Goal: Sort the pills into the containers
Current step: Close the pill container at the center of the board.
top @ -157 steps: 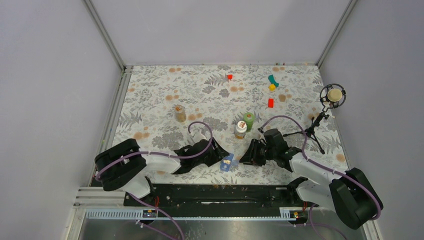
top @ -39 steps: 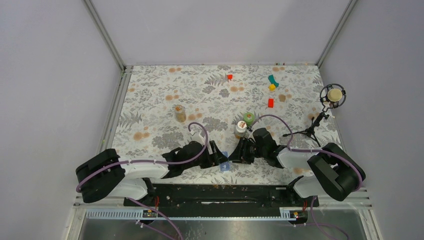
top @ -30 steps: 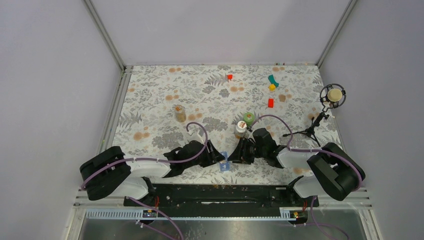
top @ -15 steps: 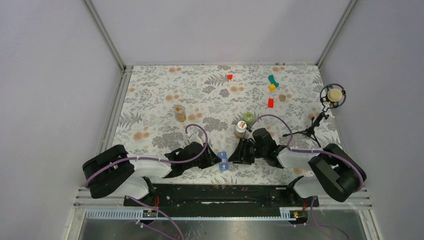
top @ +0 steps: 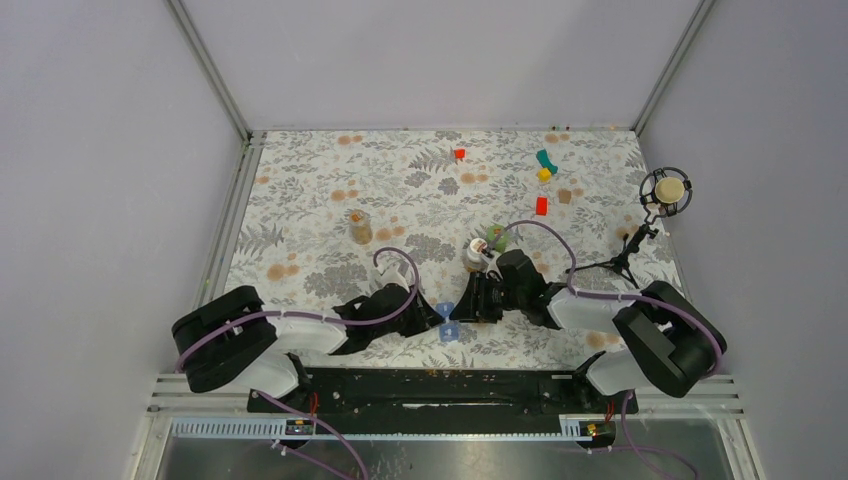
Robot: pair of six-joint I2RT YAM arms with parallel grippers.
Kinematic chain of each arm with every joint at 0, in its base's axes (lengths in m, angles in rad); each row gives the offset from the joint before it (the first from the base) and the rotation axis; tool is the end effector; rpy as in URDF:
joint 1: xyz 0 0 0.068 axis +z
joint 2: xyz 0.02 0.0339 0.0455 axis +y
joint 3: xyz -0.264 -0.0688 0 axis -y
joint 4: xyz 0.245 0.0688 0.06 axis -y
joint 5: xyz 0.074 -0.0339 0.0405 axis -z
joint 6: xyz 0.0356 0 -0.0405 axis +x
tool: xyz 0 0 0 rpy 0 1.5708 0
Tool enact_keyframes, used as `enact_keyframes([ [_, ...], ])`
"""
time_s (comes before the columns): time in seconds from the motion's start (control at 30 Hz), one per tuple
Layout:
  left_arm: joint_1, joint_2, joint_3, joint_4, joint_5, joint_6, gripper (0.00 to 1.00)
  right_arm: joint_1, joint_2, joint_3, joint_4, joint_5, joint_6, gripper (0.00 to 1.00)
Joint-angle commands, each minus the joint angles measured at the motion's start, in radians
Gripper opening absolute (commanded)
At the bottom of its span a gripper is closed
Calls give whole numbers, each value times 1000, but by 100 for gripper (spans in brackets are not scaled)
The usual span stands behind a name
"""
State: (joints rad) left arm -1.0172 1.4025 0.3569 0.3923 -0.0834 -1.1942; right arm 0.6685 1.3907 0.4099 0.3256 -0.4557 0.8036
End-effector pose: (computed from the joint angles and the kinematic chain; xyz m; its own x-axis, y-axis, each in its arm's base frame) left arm 0.1274 -0.2004 0.1253 -0.8735 -0.3494 -0.3391 0.0018 0.6942 -0.7198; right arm 0.1809 0.1628 0.1385 -0.9297 0.0894 -0.3573 -0.2322 0.6109 0.7569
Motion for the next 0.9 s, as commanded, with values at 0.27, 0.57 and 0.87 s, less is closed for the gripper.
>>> enact_keyframes([
  [0.27, 0, 66, 17, -46, -18, 46, 11, 27, 101, 36, -18, 50, -53, 37],
  [0.57, -3, 61, 14, -43, -31, 48, 17, 29, 63, 10, -1, 93, -26, 36],
  [0.87, 24, -103, 131, -180, -132, 125, 44, 28, -98, 95, -191, 169, -46, 59],
])
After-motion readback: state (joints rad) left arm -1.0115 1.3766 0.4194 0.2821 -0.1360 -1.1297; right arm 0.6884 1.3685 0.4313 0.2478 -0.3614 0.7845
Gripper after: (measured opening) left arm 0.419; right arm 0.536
